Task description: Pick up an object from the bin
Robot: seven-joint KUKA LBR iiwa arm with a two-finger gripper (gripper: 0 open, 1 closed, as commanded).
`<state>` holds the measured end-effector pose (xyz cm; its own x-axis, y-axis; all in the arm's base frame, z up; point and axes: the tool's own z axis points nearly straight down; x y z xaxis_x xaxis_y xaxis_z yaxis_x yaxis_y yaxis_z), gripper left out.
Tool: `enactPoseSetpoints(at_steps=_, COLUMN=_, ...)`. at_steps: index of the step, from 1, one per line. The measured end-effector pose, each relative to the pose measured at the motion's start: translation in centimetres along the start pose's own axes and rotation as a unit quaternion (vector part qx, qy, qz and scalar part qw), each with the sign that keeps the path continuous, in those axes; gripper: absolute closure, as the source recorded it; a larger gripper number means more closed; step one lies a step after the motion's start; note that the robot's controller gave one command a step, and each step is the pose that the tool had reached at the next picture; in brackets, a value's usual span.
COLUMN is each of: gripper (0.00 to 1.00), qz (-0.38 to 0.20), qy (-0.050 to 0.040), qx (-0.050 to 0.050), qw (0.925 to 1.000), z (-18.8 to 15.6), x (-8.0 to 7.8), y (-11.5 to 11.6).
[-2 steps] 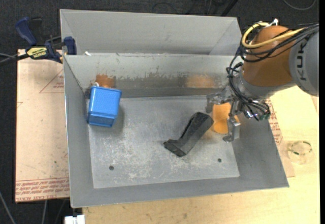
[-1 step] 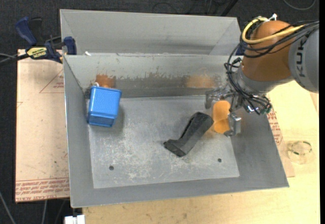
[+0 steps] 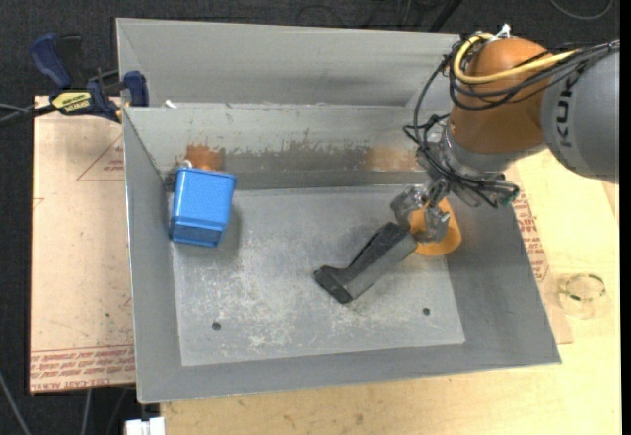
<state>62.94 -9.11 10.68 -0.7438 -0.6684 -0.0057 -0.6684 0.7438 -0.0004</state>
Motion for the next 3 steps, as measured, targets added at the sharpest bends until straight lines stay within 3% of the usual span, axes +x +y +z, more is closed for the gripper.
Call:
enactPoseSetpoints(at_steps=1, gripper=0.0, qz=0.0, qy=-0.0001, qx=0.0, qw=1.0, z=0.0, x=0.0, y=-0.01)
enactPoseSetpoints(at_steps=2, gripper=1.0, qz=0.0, qy=-0.0001, qx=-0.001, qw=1.0, z=0.01, x=0.01, y=0.01)
enactPoseSetpoints(at_steps=3, gripper=0.0, qz=0.0, qy=-0.0001, qx=-0.001, qw=1.0, z=0.01, x=0.02, y=0.01)
